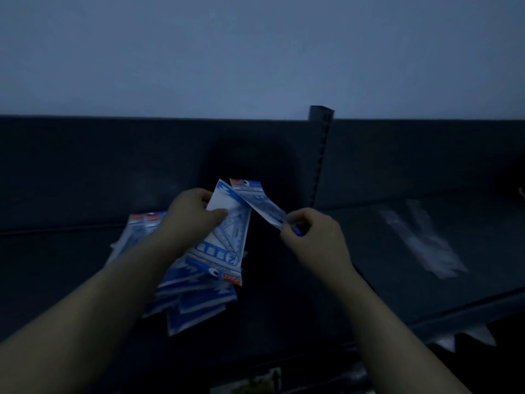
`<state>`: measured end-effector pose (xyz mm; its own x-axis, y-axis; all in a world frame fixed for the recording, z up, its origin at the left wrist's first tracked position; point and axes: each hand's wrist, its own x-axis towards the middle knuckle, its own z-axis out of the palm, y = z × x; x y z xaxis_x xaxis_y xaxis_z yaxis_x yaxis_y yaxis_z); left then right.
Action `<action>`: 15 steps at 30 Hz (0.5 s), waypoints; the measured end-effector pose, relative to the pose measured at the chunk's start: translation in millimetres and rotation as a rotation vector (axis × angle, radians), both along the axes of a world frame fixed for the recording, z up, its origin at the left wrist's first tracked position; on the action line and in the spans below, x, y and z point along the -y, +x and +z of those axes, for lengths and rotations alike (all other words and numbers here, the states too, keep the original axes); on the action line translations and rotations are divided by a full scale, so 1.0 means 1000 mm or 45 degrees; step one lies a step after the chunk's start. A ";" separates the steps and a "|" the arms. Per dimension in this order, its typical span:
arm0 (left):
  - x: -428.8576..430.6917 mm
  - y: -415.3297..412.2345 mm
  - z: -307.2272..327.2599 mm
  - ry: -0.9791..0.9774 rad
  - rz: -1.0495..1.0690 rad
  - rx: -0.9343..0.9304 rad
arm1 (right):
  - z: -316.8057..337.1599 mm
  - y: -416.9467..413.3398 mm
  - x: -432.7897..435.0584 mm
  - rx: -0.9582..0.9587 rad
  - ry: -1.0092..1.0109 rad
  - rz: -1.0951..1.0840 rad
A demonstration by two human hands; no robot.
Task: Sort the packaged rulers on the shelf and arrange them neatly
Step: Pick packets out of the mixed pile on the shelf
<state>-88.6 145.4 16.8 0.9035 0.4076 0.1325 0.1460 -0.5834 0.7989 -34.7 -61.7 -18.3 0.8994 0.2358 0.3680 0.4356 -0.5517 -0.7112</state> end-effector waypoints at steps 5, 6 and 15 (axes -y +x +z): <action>-0.055 -0.040 -0.008 0.089 0.212 -0.040 | 0.001 -0.027 -0.065 0.011 -0.153 0.113; -0.062 -0.044 -0.011 0.098 0.239 -0.048 | 0.001 -0.031 -0.076 0.042 -0.203 0.134; -0.089 -0.058 -0.031 0.417 0.258 -0.321 | -0.017 -0.039 -0.105 -0.038 -0.474 0.357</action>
